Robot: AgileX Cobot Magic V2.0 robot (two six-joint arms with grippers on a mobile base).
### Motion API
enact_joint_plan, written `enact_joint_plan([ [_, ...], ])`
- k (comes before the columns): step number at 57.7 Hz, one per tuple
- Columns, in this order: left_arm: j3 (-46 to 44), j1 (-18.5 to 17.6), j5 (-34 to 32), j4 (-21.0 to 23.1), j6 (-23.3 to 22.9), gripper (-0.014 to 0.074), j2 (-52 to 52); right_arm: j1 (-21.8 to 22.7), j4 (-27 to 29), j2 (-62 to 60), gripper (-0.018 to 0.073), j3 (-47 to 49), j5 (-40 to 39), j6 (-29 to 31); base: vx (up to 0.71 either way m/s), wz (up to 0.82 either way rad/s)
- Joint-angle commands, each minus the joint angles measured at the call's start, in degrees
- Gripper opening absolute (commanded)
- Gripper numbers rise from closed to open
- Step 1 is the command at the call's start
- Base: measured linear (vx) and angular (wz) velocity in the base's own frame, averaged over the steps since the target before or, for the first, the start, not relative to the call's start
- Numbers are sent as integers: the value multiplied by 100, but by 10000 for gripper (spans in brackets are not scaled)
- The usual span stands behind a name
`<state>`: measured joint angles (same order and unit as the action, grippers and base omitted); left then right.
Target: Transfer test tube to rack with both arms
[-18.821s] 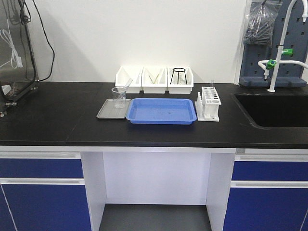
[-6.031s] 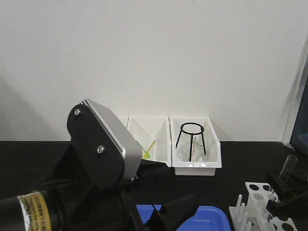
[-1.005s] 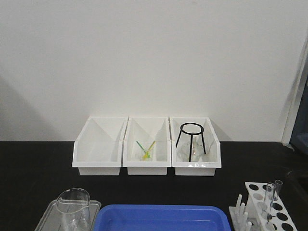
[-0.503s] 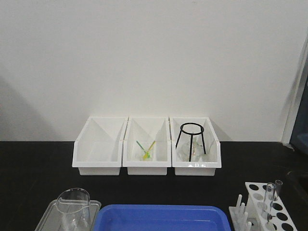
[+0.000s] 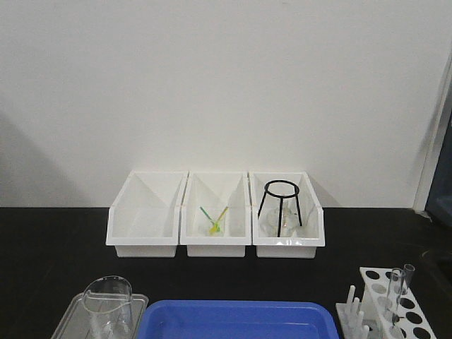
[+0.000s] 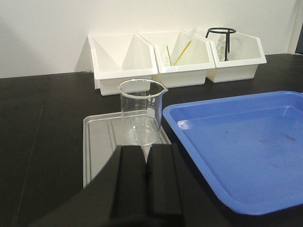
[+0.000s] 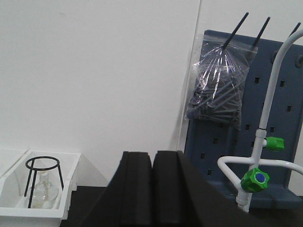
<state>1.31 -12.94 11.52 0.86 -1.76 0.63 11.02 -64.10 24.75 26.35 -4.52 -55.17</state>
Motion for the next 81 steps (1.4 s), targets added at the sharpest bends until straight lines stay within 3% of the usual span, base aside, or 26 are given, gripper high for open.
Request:
enact_joint_plan([
  [1, -124, 15, -434, 47, 2, -8, -3, 23, 225, 37, -8, 151, -164, 5, 0, 0],
  [3, -124, 15, -434, 47, 2, -8, -3, 23, 623, 43, -8, 151, -138, 59, 0, 0],
  [7, -124, 15, -434, 47, 2, -8, -3, 23, 1727, 55, -8, 144, 37, 825, 0, 0],
  [16, -124, 15, -434, 47, 2, -8, -3, 23, 5153, 43, -8, -393, -4, 4297, 0, 0],
  [20, -124, 15, -434, 47, 2, -8, -3, 23, 6152, -100, -8, -681, -4, 5339, 0, 0],
  [23, -124, 15, -434, 47, 2, -8, -3, 23, 6547, -259, -8, -875, 6, 5802, 0, 0],
  [27, -124, 15, -434, 47, 2, -8, -3, 23, 6660, -504, -8, -1171, 6, 6151, 0, 0],
  [33, -124, 15, -434, 47, 2, -8, -3, -47, 6470, -1159, -8, -1734, 6, 6093, 0, 0],
  [47, -124, 15, -434, 47, 2, -8, -3, -964, 6177, -2618, -8, -2932, 7, 5832, 0, 0],
  [81, -124, 15, -425, 47, 2, -8, 16, -1053, 6186, -2590, -8, -2915, 249, 5848, 0, 0],
])
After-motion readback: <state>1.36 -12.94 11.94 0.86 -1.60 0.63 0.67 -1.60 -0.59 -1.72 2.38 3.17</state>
